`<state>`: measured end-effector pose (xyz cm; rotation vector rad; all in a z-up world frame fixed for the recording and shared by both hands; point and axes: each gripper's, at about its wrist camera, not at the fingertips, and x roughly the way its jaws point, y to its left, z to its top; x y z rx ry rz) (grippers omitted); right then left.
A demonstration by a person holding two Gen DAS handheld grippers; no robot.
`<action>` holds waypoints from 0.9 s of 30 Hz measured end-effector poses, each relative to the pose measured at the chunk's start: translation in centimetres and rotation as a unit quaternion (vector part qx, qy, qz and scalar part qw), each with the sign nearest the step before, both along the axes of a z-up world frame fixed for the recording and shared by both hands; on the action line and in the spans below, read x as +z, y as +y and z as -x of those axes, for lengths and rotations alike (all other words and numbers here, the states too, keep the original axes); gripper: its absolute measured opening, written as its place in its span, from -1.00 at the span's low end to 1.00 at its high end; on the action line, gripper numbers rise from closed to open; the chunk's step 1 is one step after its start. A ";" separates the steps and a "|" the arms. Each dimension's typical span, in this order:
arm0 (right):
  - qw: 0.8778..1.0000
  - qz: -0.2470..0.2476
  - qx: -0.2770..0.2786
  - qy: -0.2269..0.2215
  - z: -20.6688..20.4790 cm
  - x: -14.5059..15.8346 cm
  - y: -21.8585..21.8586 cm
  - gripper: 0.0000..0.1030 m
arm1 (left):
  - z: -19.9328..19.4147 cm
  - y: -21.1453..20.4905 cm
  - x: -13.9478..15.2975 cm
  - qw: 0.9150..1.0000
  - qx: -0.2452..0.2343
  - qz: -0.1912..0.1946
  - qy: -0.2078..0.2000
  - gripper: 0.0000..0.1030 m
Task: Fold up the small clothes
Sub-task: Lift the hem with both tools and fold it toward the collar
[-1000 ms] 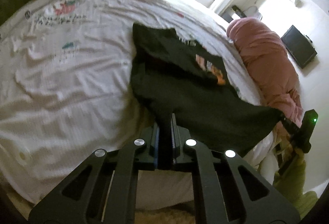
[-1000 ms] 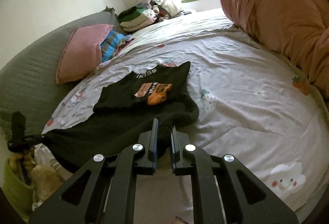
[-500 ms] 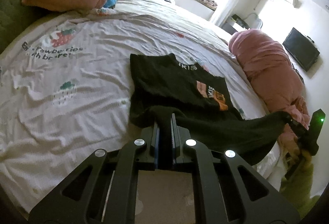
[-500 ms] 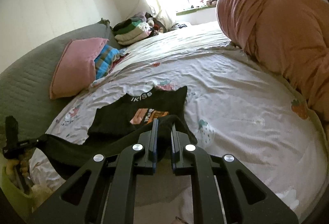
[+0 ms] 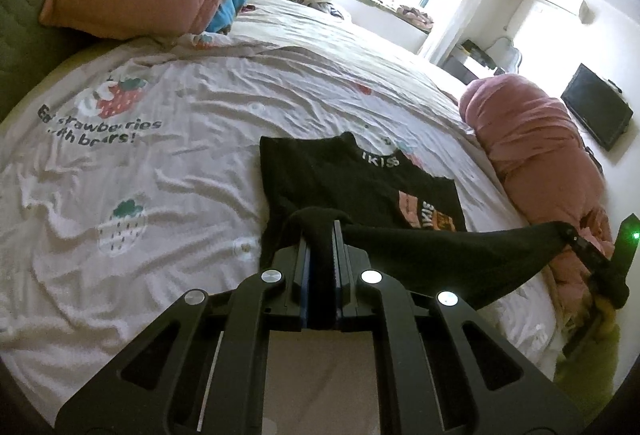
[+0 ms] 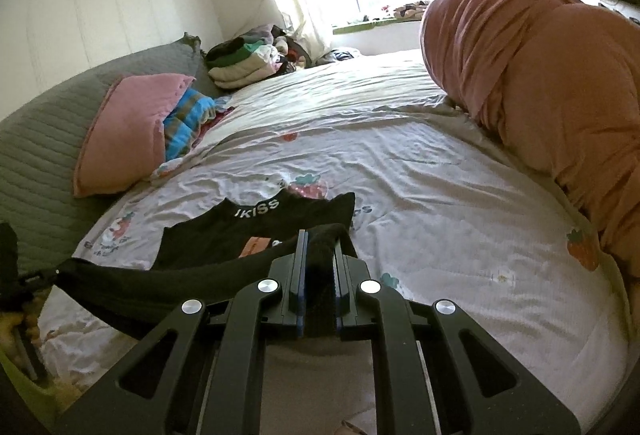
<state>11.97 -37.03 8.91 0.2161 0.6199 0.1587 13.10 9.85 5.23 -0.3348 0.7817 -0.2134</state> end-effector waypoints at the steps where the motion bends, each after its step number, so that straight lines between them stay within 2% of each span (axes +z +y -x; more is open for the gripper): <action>1: 1.000 0.002 -0.001 0.000 -0.3 0.0 0.1 -0.83 | -0.3 0.0 0.0 1.000 0.001 -0.001 0.000 -0.95; 15: 0.999 0.027 -0.025 0.013 -5.9 -1.1 1.0 -0.83 | -5.7 0.3 -1.1 1.000 0.027 0.002 0.002 -0.95; 27: 0.997 0.049 -0.048 0.048 -10.5 -4.5 1.3 -0.83 | -10.0 -0.6 -3.9 0.999 0.042 -0.022 0.009 -0.95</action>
